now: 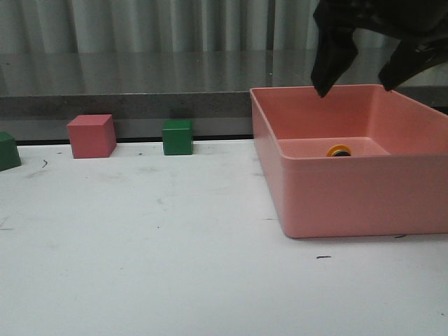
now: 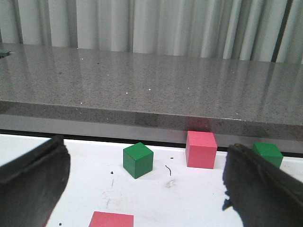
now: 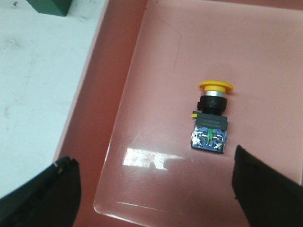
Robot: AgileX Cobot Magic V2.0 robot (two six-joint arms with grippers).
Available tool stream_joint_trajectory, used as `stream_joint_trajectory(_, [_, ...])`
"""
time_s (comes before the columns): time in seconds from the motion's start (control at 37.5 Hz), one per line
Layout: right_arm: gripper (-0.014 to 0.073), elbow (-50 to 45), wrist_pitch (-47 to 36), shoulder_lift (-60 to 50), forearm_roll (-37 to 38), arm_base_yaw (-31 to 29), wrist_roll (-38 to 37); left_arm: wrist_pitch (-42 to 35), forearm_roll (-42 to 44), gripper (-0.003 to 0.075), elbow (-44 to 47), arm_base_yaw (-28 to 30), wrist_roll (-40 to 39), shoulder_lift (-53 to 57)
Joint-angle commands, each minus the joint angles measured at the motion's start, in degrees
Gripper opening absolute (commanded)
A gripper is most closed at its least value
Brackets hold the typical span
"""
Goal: Place and stand button with both arms
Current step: 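Lower the open right gripper into the pink bin around the yellow button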
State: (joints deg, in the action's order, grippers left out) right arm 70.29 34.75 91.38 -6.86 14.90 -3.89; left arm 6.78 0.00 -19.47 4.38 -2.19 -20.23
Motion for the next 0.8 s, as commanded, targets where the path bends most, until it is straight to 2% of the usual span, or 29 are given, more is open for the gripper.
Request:
stream_joint_trajectory(0.0, [0.0661,6.51,1.84,2.21,3.67,-0.96,-5.26,-4.94,-0.41,0.0617,-2.15,0.05,-0.07,-0.81])
stream_joint_trajectory(0.19, [0.0661,14.83,8.97,10.79,11.72,-1.45,-14.73,-4.94,-0.41,0.0617,-2.15,0.05,-0.07,-0.81])
stream_joint_trajectory(0.53, [0.0661,26.02,15.98,23.57,11.35,-3.60,-14.86,-4.94,-0.41,0.0617,-2.15,0.05,-0.07,-0.81])
stream_joint_trajectory(0.77, [0.0659,27.27,16.01,27.73,9.22,-4.19,-14.29,-4.94,-0.41,0.0617,-2.15,0.05,-0.07,-0.81])
